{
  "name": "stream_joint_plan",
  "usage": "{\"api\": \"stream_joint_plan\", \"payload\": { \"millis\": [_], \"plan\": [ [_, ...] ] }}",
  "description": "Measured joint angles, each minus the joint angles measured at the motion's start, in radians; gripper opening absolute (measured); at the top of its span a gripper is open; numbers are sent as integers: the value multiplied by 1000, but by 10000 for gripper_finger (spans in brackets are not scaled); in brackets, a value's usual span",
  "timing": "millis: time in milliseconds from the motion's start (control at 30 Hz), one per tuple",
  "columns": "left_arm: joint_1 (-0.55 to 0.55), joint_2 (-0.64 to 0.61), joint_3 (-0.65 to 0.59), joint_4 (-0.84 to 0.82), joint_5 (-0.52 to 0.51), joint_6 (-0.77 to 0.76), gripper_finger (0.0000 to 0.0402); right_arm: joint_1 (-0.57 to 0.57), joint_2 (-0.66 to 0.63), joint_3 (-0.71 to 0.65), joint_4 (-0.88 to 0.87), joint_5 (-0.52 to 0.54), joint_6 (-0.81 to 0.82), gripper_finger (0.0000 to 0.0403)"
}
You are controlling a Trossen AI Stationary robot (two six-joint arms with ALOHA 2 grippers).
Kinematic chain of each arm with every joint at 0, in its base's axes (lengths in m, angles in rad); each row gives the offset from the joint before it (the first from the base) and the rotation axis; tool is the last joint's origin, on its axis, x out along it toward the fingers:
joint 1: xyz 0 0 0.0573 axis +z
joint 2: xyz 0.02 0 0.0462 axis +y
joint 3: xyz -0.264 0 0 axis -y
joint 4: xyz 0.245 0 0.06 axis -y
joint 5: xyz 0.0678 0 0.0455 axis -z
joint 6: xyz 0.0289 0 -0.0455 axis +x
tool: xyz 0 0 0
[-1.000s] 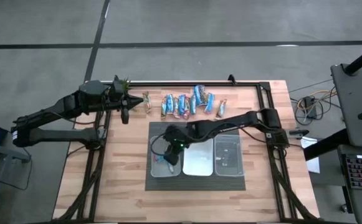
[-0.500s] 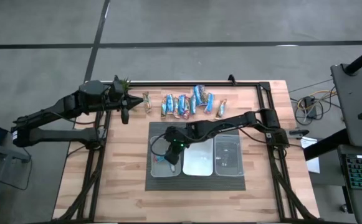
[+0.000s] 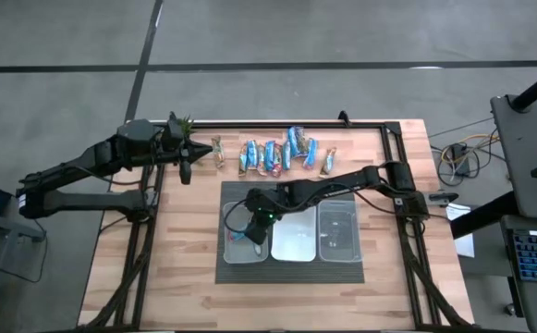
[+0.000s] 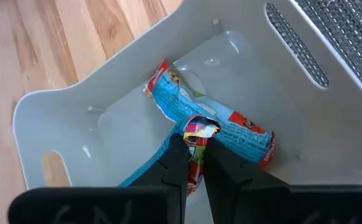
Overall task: Pick and place Granola Bars by type
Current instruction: Put the red granola bar into the gray bin
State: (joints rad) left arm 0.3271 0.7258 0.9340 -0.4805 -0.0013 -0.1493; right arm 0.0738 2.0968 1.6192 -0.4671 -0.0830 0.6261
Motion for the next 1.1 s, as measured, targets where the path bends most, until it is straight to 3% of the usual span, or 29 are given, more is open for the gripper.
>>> {"api": "stream_joint_plan", "payload": {
  "millis": [733, 1100],
  "plan": [
    [0, 0, 0, 0, 0, 0, 0, 0, 0, 0, 0, -4, -6, 35],
    [0, 0, 0, 0, 0, 0, 0, 0, 0, 0, -31, -6, -2, 123]
  ]
}}
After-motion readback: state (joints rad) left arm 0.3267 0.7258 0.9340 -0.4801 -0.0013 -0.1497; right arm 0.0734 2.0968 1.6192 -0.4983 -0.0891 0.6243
